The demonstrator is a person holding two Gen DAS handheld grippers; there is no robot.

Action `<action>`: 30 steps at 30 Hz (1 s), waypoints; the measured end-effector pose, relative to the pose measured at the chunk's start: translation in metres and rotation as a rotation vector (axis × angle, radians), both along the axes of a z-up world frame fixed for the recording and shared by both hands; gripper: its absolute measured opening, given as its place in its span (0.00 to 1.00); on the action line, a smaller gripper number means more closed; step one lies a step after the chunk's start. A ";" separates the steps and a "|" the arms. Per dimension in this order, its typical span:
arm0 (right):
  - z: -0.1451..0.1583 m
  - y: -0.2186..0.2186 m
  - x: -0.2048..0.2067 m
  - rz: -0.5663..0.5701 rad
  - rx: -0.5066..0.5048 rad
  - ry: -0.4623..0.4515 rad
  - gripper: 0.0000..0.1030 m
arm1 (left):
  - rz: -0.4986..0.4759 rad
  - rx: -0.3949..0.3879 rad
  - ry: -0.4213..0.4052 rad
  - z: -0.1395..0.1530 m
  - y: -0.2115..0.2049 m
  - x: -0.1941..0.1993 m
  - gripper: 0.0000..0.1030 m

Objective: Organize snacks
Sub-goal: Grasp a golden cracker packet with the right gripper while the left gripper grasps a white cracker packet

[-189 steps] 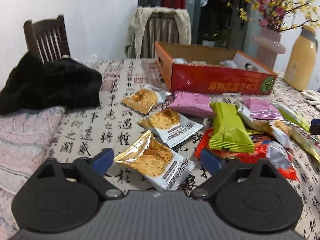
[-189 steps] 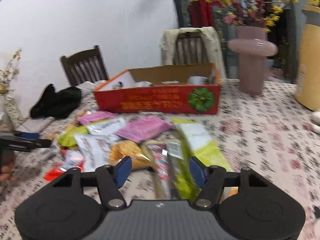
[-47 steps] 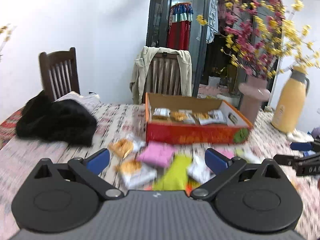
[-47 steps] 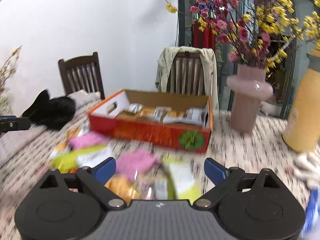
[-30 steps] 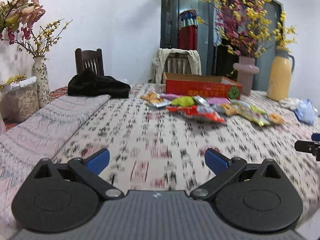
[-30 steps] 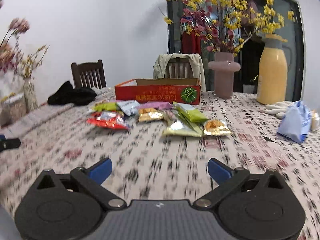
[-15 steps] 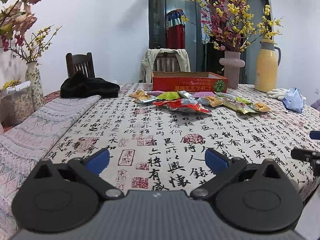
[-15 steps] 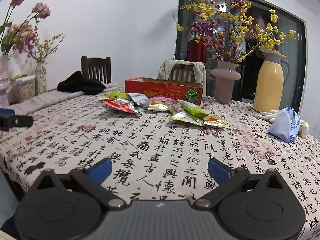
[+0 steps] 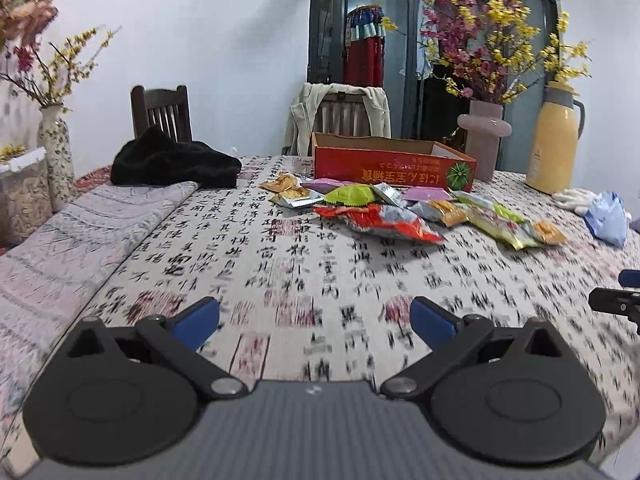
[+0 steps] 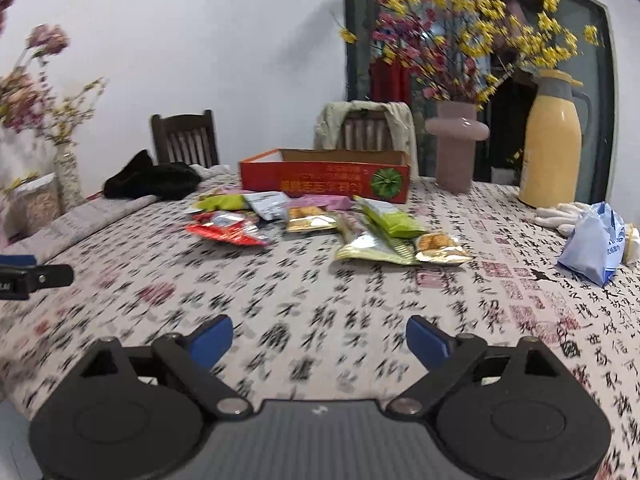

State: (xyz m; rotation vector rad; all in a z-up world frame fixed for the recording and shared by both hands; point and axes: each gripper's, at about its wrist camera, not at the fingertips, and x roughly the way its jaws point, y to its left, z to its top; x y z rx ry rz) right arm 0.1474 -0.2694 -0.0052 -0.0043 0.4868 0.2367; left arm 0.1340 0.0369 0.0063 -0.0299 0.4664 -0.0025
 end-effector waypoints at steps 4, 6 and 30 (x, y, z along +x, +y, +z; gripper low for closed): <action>0.007 -0.012 0.038 -0.043 -0.004 0.044 0.79 | 0.005 -0.037 0.029 0.005 0.008 0.037 1.00; 0.011 -0.021 0.057 -0.061 -0.011 0.061 0.76 | 0.012 -0.051 0.040 0.007 0.011 0.058 1.00; -0.023 -0.074 0.227 -0.143 0.030 0.220 0.50 | 0.082 -0.098 0.222 -0.018 0.032 0.322 0.70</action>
